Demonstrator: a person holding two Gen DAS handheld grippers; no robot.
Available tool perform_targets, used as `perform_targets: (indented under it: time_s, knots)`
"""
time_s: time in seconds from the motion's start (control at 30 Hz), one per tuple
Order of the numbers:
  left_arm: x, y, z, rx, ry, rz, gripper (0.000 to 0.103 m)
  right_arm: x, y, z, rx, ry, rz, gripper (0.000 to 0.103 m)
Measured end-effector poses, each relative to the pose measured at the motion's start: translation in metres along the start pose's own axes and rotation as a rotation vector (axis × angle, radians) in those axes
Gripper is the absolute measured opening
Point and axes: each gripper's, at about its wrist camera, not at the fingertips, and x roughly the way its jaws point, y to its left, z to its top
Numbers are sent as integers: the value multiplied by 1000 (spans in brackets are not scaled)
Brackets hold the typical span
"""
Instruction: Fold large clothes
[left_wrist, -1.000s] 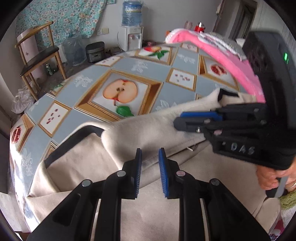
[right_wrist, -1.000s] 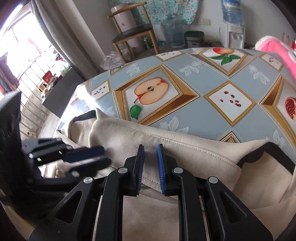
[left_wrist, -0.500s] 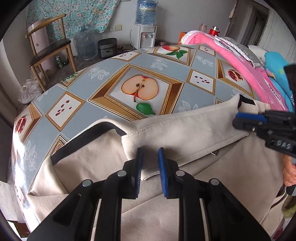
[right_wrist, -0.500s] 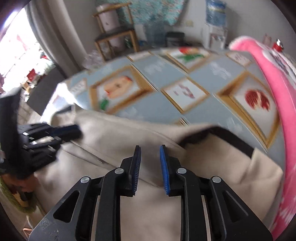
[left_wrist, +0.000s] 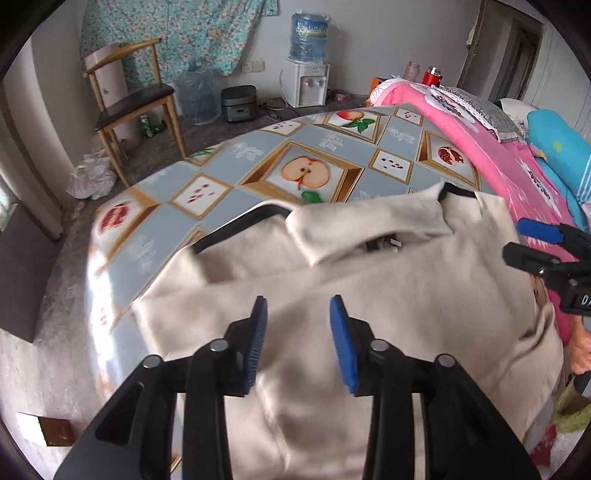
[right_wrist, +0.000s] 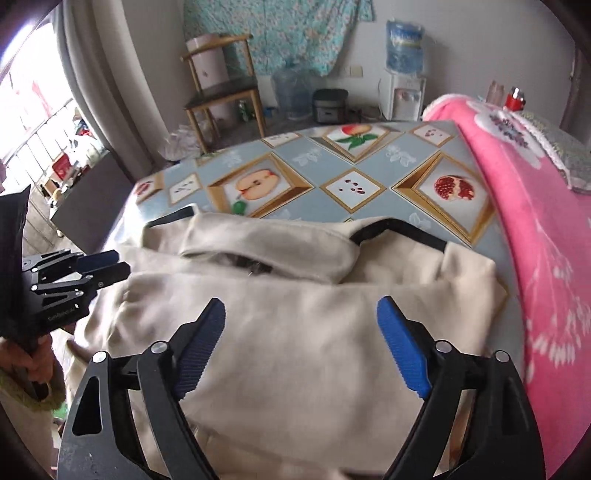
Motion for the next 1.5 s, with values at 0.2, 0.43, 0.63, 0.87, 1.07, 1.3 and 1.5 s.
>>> perform_targets:
  time_s: [0.2, 0.43, 0.63, 0.87, 1.07, 1.3, 1.5]
  knots:
    - [-67, 14, -68, -74, -45, 28, 62, -49, 16, -48, 46, -26, 55, 84]
    - [-111, 20, -147, -174, -96, 126, 68, -83, 23, -101, 101, -29, 65, 84]
    - [-112, 18, -195, -254, -102, 133, 68, -88, 27, -142, 149, 6, 90, 84]
    - [-94, 22, -204, -287, -131, 127, 59, -88, 40, -161, 167, 25, 117, 84]
    - [-68, 39, -188, -298, -130, 125, 36, -76, 67, -157, 103, 42, 116, 79]
    - [-43, 43, -169, -263, -90, 106, 28, -29, 84, -147, 81, 118, 30, 46]
    - [-43, 48, -167, -225, -124, 105, 4, -38, 93, -146, 42, 59, -41, 5]
